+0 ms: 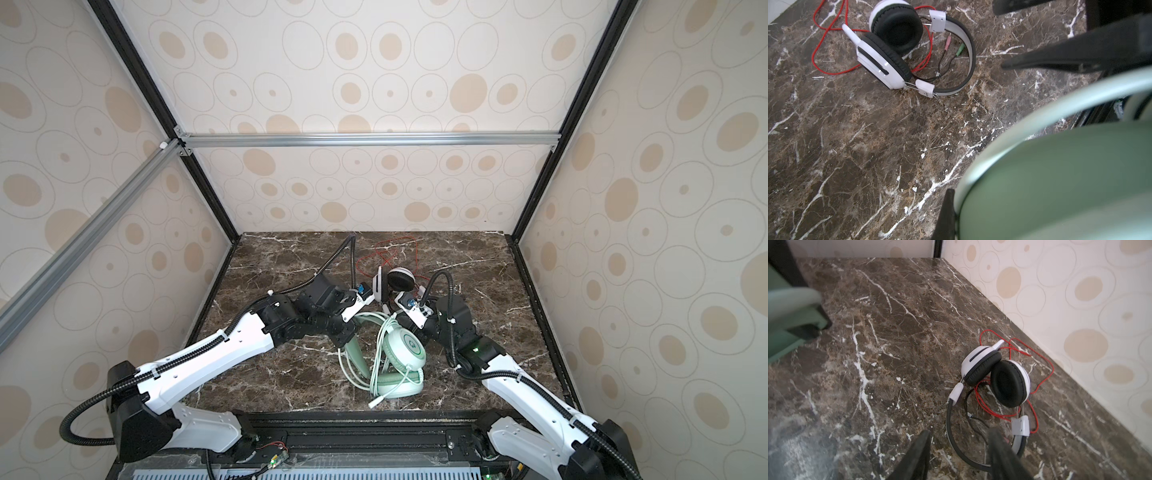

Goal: Wrap the headphones
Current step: 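Open the right gripper and draw it back from the wrapped headset, then carry the wrapped green headset to the far corner with the left gripper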

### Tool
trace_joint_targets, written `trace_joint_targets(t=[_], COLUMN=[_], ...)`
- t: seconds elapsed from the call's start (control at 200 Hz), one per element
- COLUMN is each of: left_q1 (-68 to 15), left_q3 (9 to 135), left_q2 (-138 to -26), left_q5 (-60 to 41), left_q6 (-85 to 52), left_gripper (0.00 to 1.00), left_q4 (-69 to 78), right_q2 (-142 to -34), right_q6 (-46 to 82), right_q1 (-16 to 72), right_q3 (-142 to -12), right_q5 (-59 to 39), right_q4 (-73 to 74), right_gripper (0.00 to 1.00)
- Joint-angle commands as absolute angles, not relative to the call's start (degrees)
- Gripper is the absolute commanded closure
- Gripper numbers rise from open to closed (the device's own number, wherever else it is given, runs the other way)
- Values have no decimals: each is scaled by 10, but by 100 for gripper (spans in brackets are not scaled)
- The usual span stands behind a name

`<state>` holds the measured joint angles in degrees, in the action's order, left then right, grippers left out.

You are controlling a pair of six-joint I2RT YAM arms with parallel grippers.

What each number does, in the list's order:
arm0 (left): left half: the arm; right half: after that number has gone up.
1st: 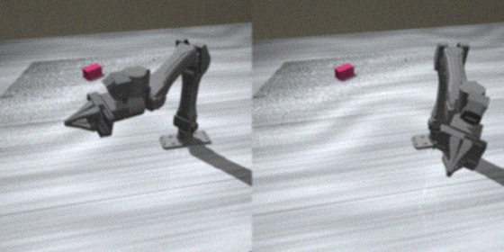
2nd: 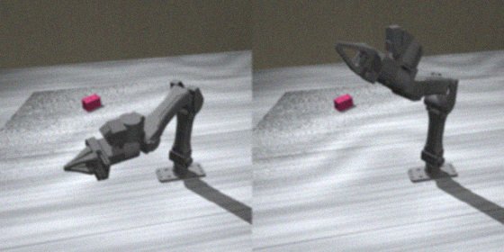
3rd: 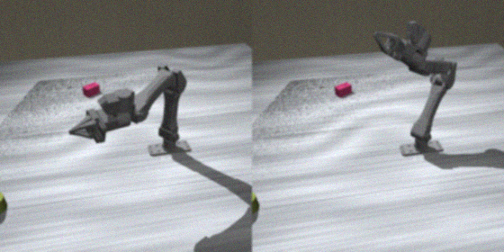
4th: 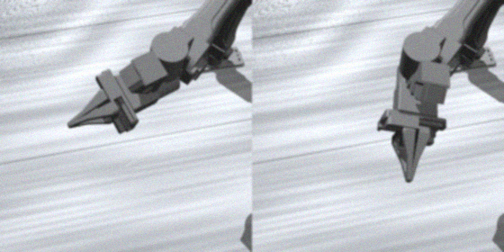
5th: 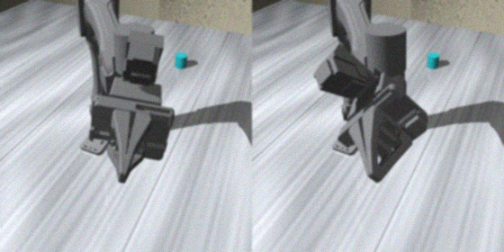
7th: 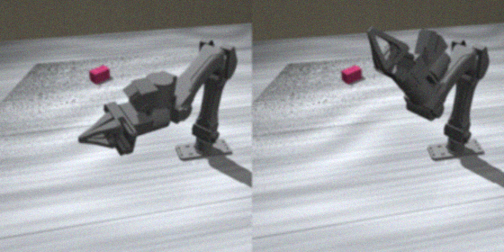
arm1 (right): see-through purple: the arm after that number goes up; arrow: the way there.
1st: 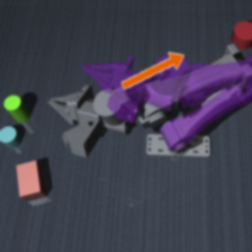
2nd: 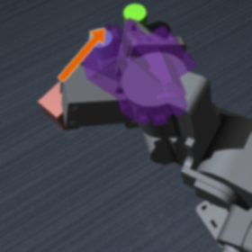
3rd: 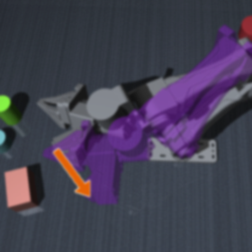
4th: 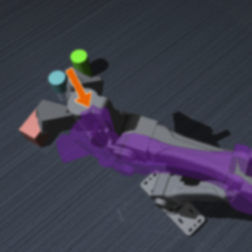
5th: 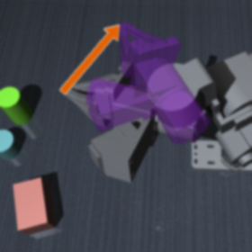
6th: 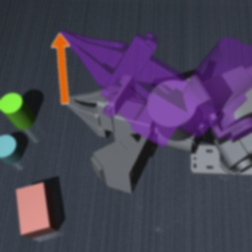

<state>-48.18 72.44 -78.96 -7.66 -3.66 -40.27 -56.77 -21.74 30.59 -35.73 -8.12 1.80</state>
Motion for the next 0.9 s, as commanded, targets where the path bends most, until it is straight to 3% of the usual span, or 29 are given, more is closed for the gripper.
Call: trace_joint_targets(t=[0.0,0.185,0.35,0.625,0.895], left_q1=[-463,-432,-409,-320,-199], left_q3=[773,808,863,940,969], left_q2=[-799,-840,-901,-1023,-1081], left_q5=[-117,-126,-112,-116,-131], left_q6=[-60,-73,-90,-140,-206], left_gripper=[100,100,100,100,100], left_q4=[-374,-389,-409,-396,-338], right_q2=[-582,-597,-598,-578,-603], right_q6=[-148,16,111,198,220], right_q1=[292,250,221,218,219], right_q3=[-344,-341,-336,-235,-257], right_q5=[-11,95,134,36,53], right_q4=[57,62,44,204,139], right_gripper=[45,33,33,22,24])
